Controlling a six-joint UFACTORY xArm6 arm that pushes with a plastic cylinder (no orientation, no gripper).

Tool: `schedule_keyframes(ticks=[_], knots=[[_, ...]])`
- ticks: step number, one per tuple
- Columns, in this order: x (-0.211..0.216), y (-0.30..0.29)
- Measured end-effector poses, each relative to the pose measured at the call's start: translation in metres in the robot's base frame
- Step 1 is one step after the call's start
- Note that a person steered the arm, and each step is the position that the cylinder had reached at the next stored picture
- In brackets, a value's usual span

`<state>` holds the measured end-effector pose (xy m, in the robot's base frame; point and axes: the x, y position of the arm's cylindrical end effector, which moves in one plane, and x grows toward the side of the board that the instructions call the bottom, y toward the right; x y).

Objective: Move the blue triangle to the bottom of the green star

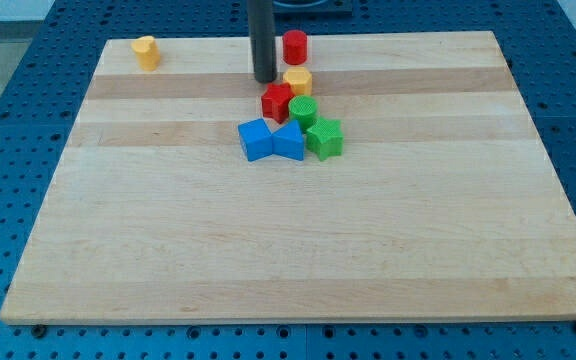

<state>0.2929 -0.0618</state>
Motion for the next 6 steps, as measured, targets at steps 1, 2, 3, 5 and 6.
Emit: schedule_keyframes(ticks=[1, 2, 3, 5, 6], knots=[[0.032, -0.023], [0.070, -0.021], [0.089, 0.007], [0.136, 0.063], [0.169, 0.069]])
